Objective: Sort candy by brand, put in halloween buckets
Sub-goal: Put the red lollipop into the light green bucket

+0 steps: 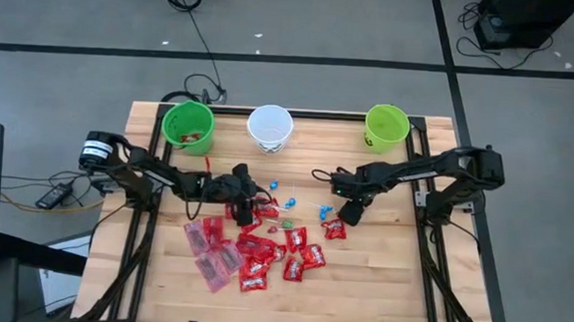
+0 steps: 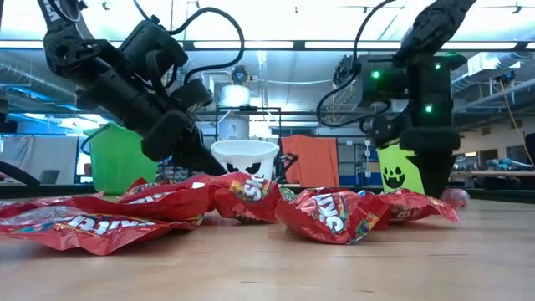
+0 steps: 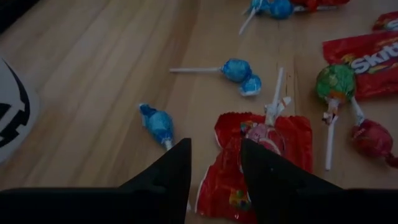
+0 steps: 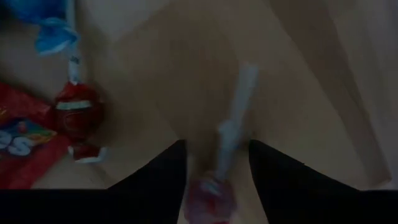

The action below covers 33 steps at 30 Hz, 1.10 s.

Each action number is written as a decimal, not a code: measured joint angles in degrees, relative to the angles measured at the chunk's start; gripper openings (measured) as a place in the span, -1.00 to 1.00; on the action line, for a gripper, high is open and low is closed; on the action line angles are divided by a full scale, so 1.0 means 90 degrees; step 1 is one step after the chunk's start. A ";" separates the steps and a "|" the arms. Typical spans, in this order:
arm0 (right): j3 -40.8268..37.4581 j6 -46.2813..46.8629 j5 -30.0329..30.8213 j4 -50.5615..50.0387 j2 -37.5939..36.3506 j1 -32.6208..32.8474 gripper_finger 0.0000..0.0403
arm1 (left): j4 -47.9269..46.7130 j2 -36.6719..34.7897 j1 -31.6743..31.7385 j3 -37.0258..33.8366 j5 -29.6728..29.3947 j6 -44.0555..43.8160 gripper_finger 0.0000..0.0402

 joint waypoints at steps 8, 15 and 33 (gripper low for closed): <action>0.0061 -0.0371 -0.0034 0.0030 0.0063 -0.0021 -0.86 | 0.0183 -0.0002 0.0006 -0.0002 -0.0157 0.0025 -0.28; 0.0642 -0.0791 0.0822 0.0063 -0.0535 -0.0276 -0.92 | 0.0373 -0.0005 0.0007 -0.0003 -0.0580 0.0028 -0.28; 0.1517 -0.1903 0.3132 0.0507 -0.1558 -0.4046 -0.93 | 0.0247 -0.0007 0.0006 -0.0012 -0.0585 0.0010 -0.28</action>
